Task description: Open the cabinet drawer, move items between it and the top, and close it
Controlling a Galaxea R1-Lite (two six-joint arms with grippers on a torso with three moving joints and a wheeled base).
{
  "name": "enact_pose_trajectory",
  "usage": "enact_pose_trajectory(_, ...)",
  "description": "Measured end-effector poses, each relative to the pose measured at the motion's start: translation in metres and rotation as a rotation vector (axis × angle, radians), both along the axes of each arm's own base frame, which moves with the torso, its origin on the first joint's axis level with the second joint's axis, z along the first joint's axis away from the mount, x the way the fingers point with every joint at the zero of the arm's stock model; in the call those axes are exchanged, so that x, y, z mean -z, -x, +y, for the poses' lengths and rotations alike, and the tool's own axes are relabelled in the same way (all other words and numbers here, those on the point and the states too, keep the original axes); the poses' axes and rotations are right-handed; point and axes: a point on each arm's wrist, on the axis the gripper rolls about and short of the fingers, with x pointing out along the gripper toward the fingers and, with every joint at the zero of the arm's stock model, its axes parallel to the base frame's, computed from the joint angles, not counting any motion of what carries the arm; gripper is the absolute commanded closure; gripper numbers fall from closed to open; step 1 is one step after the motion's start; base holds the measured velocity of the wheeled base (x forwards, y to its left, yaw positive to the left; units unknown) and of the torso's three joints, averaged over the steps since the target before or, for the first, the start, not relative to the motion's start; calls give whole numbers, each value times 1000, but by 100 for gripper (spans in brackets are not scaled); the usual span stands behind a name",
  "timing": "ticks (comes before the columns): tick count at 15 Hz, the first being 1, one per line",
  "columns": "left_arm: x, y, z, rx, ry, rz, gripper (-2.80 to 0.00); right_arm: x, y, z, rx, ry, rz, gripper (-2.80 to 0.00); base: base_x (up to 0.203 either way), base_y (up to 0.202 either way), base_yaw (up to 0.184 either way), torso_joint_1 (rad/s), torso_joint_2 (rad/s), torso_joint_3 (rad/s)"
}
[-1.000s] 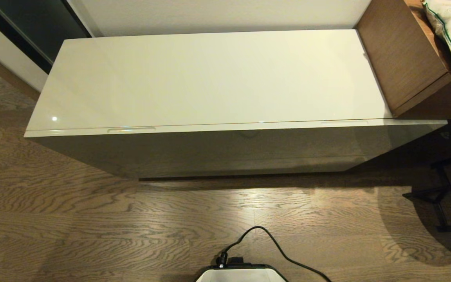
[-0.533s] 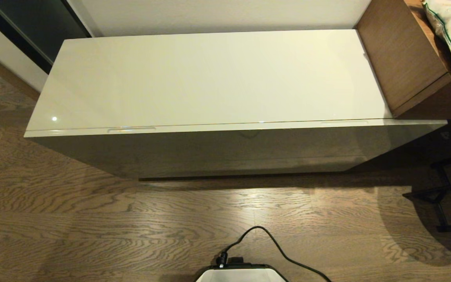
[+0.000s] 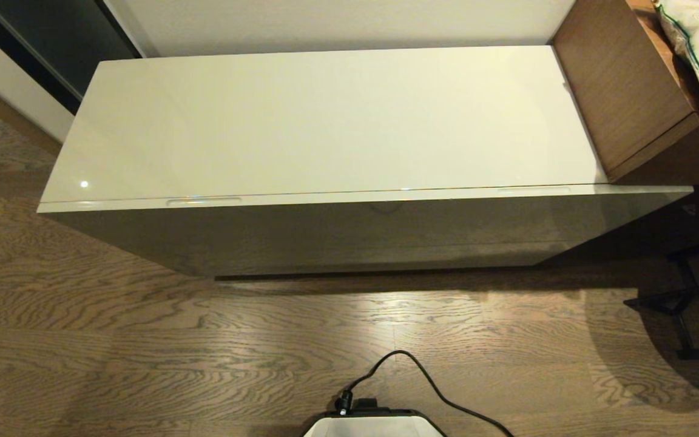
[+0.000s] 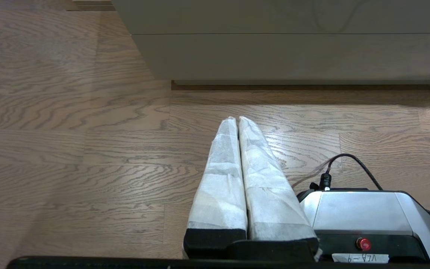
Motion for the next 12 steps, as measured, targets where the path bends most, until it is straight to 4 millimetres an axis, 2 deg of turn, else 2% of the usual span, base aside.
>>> enact_pose_trajectory(12,0,0,0,0,-1,0,0,0,0,0,0,1,-4,0,0,0,0,0,0,0)
